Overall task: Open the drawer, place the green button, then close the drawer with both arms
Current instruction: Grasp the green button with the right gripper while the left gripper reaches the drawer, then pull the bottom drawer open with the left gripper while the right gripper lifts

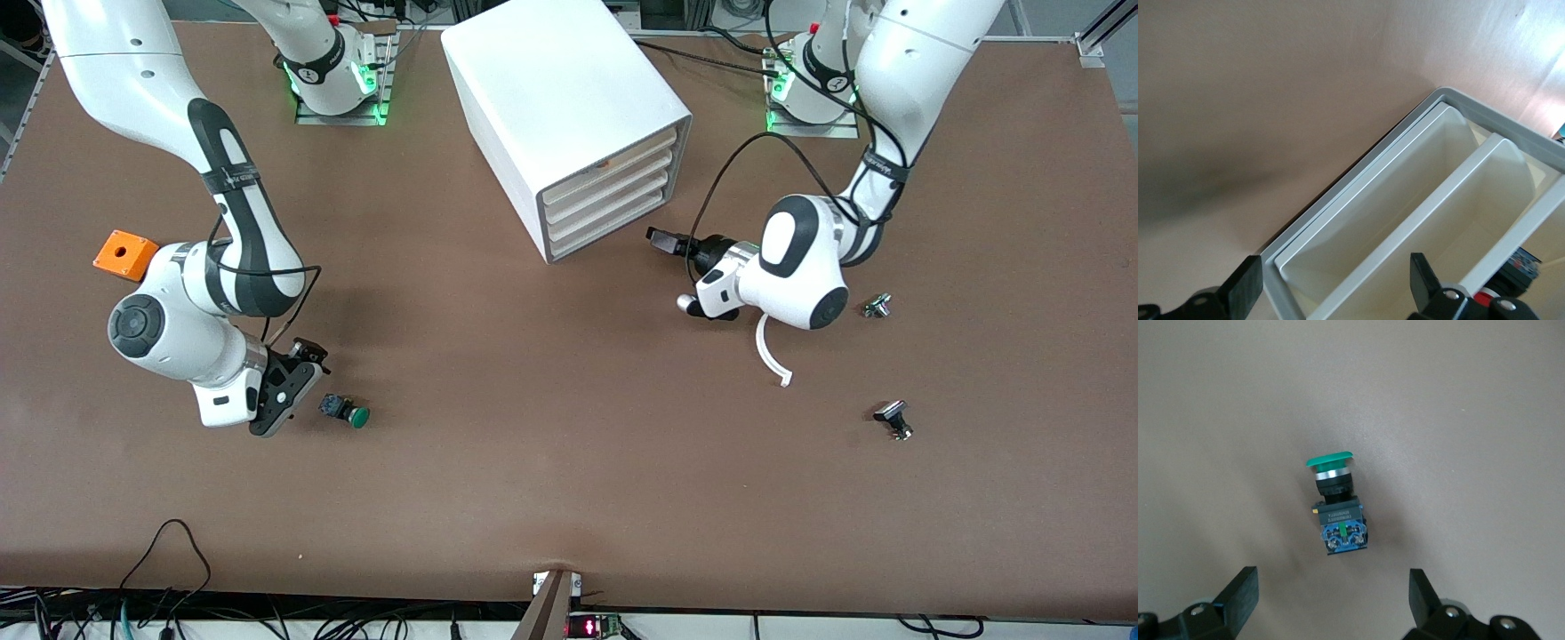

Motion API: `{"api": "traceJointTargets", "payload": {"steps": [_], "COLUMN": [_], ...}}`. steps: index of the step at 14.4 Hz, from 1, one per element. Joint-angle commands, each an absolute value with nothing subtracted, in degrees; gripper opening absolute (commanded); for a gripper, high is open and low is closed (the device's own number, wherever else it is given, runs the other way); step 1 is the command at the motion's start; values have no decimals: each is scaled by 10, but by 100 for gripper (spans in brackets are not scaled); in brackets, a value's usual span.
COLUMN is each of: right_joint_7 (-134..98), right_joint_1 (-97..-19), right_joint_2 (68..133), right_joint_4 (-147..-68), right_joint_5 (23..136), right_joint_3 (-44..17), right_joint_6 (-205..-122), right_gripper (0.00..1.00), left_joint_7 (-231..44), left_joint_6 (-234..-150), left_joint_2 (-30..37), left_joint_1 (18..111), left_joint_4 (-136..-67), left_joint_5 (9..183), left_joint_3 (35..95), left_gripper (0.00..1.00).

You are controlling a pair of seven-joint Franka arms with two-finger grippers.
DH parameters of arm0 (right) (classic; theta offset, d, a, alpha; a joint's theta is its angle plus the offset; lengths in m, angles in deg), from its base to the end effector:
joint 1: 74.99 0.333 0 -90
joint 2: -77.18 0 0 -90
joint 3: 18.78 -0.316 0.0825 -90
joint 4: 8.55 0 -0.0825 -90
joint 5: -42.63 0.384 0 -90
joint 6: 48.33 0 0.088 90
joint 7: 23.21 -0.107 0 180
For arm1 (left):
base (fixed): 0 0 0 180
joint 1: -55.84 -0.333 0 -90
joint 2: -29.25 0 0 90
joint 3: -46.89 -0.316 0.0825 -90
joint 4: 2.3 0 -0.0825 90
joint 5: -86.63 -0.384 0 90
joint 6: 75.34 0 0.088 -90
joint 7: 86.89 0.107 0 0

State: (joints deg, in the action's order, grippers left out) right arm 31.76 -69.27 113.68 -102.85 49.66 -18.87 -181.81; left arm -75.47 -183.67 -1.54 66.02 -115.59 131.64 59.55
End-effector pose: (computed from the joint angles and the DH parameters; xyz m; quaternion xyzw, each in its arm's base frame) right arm 0.6881 0.0720 0.2468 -0.8816 -0.4692 -0.0403 0.0321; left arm 0.4909 -0.2635 0.1869 0.8858 -0.0413 -0.3203 0.3332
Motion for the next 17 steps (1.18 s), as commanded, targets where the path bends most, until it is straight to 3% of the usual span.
{"api": "traceJointTargets", "payload": {"steps": [1,8,13,15,17], "right_joint_7": [354,366,382,382,382], "right_joint_1": [-691,-678,-675,-676,-676], "right_joint_2": [1160,1190,1208,1212,1212], "right_joint_4": [-1017,-1015,-1015,-1015,-1015], "right_joint_5": [512,512,514,514,515], "right_joint_3": [-190,-190,-190,-190,-190], "right_joint_6": [-1837,-1878,-1913,-1917,-1917], "right_gripper": [100,100,99,97,85], "left_joint_7": [-727,-727,-727,-727,-724], "left_joint_6": [-1847,-1849,-1948,-1965,-1965], "left_joint_2": [-6,-16,-19,-20,-19], "left_joint_1": [671,717,719,724,722], "left_joint_4": [-1175,-1198,-1234,-1239,-1239], "left_joint_5": [1344,1419,1456,1457,1455], "left_joint_3": [595,607,661,667,665], "left_gripper": [97,97,90,76,43]}}
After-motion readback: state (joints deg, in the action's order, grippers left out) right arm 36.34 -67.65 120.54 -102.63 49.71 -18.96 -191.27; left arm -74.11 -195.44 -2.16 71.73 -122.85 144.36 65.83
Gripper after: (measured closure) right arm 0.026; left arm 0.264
